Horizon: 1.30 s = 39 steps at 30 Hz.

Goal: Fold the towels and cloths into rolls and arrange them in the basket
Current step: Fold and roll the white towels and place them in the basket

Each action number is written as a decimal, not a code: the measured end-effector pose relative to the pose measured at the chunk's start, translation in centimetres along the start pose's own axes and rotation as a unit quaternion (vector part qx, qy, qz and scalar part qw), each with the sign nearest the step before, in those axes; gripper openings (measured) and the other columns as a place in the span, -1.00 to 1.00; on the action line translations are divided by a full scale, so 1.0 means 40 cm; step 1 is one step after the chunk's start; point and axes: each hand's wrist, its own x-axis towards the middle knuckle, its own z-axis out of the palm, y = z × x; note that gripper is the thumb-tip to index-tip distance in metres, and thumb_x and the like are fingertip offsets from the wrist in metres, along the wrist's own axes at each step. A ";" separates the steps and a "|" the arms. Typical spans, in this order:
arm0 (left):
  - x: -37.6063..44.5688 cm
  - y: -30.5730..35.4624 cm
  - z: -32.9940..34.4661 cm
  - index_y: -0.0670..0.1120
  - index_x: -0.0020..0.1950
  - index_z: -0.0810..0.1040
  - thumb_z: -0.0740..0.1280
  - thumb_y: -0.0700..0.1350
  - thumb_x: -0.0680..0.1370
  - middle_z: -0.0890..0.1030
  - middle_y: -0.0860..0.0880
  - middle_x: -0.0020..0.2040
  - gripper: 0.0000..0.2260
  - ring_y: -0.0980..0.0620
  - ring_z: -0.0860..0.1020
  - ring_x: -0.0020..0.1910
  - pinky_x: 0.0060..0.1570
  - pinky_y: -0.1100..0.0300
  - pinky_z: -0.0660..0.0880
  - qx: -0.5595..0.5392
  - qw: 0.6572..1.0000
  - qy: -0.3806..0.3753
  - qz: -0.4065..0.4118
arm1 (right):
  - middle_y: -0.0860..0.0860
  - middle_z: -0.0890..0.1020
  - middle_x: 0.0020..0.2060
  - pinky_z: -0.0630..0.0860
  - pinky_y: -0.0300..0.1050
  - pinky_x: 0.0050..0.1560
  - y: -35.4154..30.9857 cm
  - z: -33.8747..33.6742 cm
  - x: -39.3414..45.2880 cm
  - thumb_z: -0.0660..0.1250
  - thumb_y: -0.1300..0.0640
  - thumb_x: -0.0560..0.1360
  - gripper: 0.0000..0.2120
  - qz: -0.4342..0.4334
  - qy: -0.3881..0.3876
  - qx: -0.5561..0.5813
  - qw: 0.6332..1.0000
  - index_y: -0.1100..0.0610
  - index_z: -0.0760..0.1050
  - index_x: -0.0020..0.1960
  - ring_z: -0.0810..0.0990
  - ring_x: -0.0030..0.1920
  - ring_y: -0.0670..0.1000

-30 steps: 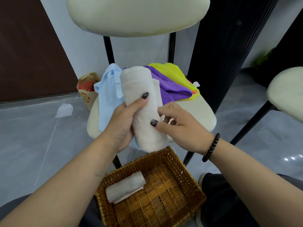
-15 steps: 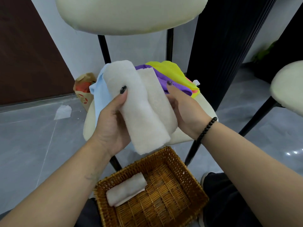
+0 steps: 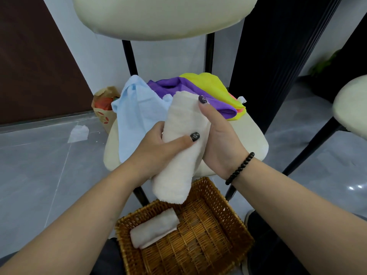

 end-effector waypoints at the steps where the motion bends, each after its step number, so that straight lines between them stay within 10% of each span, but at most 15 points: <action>1: -0.002 0.002 -0.003 0.05 0.19 0.49 0.47 0.31 0.15 0.66 0.07 0.04 -0.31 0.08 0.65 0.00 0.03 -0.03 0.61 0.023 1.000 0.002 0.002 | 0.26 0.56 0.20 0.43 0.16 0.30 -0.002 -0.003 0.001 0.38 -0.08 0.40 -0.46 -0.010 0.011 -0.019 1.000 0.24 0.51 0.26 0.53 0.23 0.23; 6: -0.018 0.009 -0.021 0.06 0.12 0.50 0.47 0.34 0.11 0.66 0.07 0.00 -0.32 0.09 0.65 -0.06 0.01 -0.05 0.61 0.086 0.996 -0.002 -0.016 | 0.18 0.66 0.04 0.59 0.01 0.04 -0.017 -0.007 -0.022 0.48 0.08 0.31 -0.52 -0.038 0.012 -0.120 0.992 0.28 0.55 0.16 0.64 0.07 0.15; 15: -0.098 0.004 -0.055 0.01 0.17 0.54 0.55 0.18 0.07 0.65 0.03 0.06 -0.29 0.11 0.63 -0.01 0.04 0.13 0.60 0.072 0.991 -0.099 -0.052 | 0.16 0.65 0.10 0.54 0.11 0.17 -0.022 -0.024 -0.091 0.37 0.24 0.47 -0.76 -0.066 0.058 -0.036 0.995 0.25 0.56 0.13 0.62 0.12 0.12; 25: -0.257 -0.101 -0.080 -0.17 0.24 0.53 0.58 -0.08 0.07 0.64 -0.12 0.14 -0.26 -0.03 0.62 0.06 -0.08 0.15 0.61 -0.205 0.975 0.009 -0.084 | 0.16 0.62 0.14 0.62 0.00 -0.01 0.022 -0.073 -0.210 0.39 0.35 0.38 -0.55 0.002 -0.003 -0.102 0.995 0.26 0.47 0.26 0.63 0.11 0.12; 30: -0.314 -0.162 -0.081 -0.12 0.21 0.55 0.70 0.09 -0.11 0.69 -0.08 0.04 -0.08 0.01 0.66 -0.03 -0.24 0.17 0.61 -0.263 0.957 0.039 -0.118 | 0.16 0.59 0.19 0.62 0.08 0.02 0.072 -0.109 -0.227 0.43 0.30 0.33 -0.43 0.065 -0.023 -0.139 0.988 0.20 0.41 0.32 0.62 0.13 0.16; 39: -0.340 -0.267 -0.024 -0.25 0.08 0.54 0.50 -0.17 0.26 0.70 -0.16 -0.12 -0.57 -0.02 0.68 -0.18 -0.26 0.11 0.64 -0.390 0.875 0.139 -0.250 | 0.13 0.60 0.18 0.63 -0.01 -0.07 0.186 -0.194 -0.204 0.50 0.21 0.26 -0.35 0.186 0.001 -0.165 0.969 0.17 0.42 0.32 0.63 0.12 0.12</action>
